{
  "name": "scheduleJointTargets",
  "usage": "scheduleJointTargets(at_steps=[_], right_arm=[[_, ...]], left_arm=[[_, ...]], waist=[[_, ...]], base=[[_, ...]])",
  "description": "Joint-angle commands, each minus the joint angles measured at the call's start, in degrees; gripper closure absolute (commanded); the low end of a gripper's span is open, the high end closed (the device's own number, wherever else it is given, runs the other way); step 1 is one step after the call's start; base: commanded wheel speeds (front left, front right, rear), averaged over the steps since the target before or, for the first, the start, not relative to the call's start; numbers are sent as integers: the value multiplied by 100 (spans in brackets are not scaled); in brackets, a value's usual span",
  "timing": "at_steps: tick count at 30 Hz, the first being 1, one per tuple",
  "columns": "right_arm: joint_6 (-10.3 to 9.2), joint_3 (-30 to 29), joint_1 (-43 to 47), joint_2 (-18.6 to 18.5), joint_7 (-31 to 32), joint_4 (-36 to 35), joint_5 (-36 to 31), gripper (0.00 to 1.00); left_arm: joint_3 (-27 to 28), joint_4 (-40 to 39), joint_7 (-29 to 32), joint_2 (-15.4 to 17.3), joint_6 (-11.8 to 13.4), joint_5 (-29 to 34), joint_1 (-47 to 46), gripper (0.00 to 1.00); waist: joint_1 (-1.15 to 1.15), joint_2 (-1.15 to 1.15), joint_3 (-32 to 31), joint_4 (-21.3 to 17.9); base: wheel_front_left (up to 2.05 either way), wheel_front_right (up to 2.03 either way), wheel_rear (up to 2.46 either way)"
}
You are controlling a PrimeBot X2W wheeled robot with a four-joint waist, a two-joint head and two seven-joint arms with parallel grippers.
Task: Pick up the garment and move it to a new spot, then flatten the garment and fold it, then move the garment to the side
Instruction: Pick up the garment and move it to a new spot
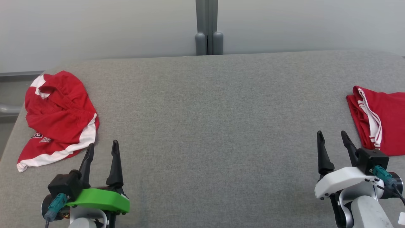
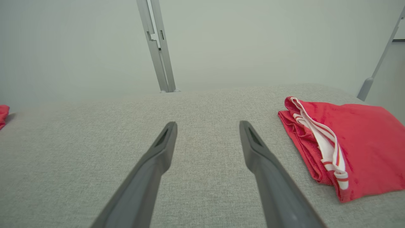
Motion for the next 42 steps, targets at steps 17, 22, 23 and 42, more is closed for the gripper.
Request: scheduleJointTargets(at_steps=[17,22,23,42], right_arm=[[-6,59,110,-6,18,-146,-4,0],[-6,154,61,-7,28,-156,-56,0],[-6,201,58,-7,35,-157,-51,0],[-6,578,-77,-10,89,-192,-56,0]], left_arm=[[192,-4,-17,11,-20,54,88,0],[258,-4,-17,13,-21,109,104,0],[286,3,-17,13,-21,119,107,0],[496,-54,-17,12,15,-7,187,0]], waist=[[0,0,6,1750],[0,0,12,2169],[0,0,6,2257],[0,0,124,2709]], base=[[0,0,0],[0,0,0],[0,0,0],[0,0,0]])
